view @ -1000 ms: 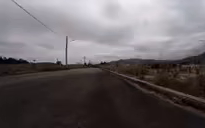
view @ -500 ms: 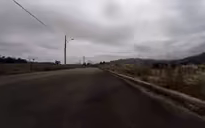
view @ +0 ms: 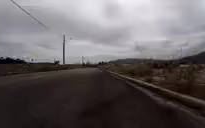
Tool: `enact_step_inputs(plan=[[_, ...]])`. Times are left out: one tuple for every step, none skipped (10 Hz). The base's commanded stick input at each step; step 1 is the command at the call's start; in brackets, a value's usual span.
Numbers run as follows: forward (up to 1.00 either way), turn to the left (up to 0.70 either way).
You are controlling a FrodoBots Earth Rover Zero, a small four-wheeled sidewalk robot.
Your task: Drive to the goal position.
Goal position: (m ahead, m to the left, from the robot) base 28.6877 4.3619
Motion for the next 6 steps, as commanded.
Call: enact_step_inputs(plan=[[0.70,0.00],[0.70,0.00],[0.70,0.00],[0.70,0.00],[0.70,0.00],[0.70,0.00]])
